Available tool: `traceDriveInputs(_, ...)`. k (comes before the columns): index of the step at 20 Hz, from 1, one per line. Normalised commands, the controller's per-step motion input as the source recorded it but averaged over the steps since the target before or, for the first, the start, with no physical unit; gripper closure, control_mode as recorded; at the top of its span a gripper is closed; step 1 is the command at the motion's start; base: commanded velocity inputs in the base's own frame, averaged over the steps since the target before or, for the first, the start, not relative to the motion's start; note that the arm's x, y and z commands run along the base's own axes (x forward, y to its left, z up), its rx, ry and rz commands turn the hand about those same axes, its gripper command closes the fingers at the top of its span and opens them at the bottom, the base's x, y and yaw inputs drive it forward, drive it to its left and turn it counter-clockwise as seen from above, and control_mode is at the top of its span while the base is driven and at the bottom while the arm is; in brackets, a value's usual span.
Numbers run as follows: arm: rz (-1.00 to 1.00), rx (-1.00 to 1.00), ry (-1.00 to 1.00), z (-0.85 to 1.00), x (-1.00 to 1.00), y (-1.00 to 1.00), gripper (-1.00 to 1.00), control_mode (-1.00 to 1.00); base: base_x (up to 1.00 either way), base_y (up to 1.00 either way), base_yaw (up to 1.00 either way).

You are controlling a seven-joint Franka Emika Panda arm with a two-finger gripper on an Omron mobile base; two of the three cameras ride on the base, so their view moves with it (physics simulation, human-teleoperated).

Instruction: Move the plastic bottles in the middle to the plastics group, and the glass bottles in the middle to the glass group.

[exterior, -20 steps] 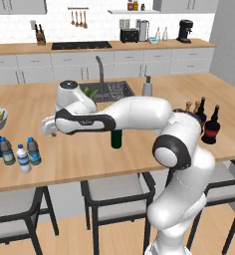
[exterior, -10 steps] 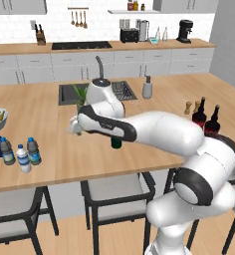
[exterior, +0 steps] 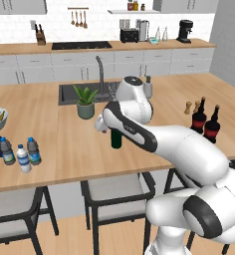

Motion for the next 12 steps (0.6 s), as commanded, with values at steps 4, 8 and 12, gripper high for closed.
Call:
traceDriveInputs(4, -0.25, 0.00, 0.01, 0.12, 0.33, -0.55, -1.00, -1.00, 0.00, 0.00, 0.00)
traceDriveInputs(8, -0.21, 0.00, 0.11, 0.05, 0.50, -0.44, -1.00, -1.00, 0.00, 0.00, 0.00)
traceDriveInputs(12, -0.17, 0.00, 0.14, 0.02, 0.60, -0.39, -1.00, -1.00, 0.00, 0.00, 0.00)
